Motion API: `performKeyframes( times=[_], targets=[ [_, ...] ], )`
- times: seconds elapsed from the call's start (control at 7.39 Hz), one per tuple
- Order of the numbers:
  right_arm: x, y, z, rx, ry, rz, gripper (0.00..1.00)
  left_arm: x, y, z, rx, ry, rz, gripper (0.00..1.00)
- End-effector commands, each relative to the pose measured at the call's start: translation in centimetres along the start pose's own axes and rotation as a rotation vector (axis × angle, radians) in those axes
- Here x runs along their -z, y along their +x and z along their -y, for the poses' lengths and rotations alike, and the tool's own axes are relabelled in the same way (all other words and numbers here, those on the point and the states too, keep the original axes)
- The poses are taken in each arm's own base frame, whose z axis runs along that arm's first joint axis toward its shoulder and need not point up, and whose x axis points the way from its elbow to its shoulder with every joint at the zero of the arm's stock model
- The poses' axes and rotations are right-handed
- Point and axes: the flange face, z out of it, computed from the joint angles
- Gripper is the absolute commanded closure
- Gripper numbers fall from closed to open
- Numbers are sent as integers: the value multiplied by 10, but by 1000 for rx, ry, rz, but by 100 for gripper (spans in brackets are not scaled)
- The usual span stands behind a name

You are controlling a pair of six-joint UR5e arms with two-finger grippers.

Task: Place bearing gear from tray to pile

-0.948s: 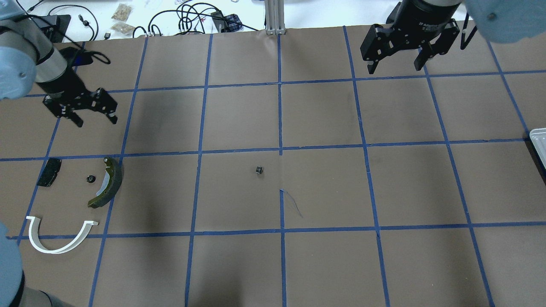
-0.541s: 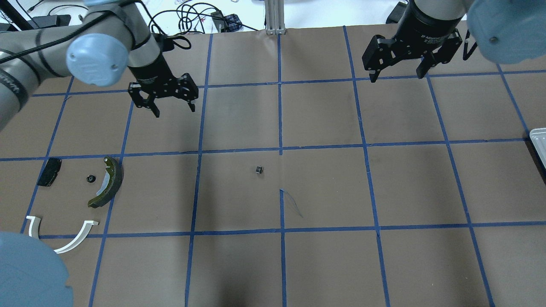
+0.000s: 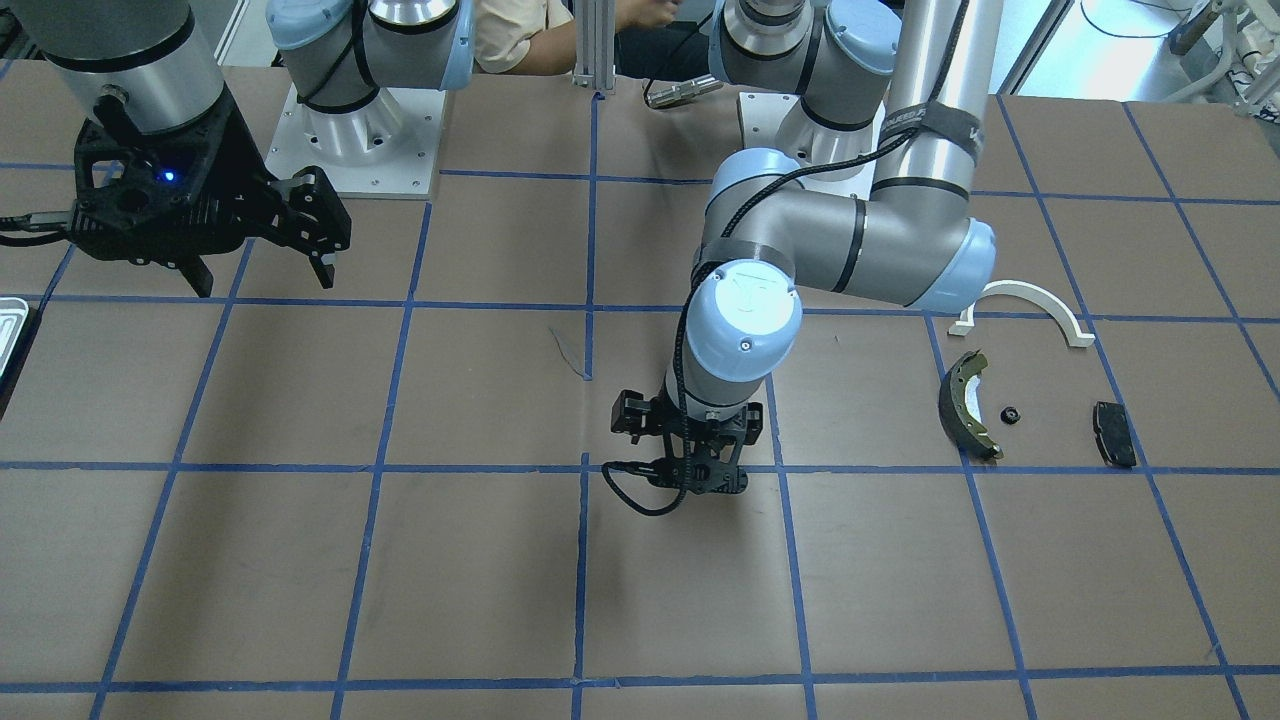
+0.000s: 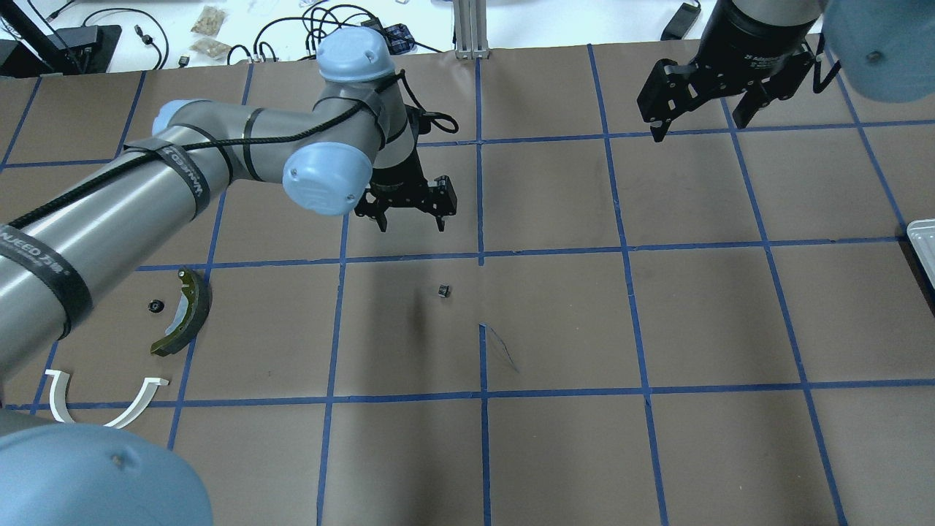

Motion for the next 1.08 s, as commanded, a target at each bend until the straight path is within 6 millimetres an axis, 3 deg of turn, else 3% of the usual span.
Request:
performKeyframes(
  times=[0.0, 0.54, 0.81, 0.95],
  targets=[
    [1, 3, -2, -4, -6, -6, 0, -49, 20, -22, -42, 13, -24, 0],
    [0, 2, -2, -2, -3, -2, 0, -77, 21, -36, -51, -40, -15, 28],
    [-2, 3, -2, -4, -9, -5, 0, -78, 24, -38, -55, -43, -17, 30],
    [-2, 2, -2, -2, -6, -5, 0, -81, 23, -40, -54, -53, -12, 36]
  ],
)
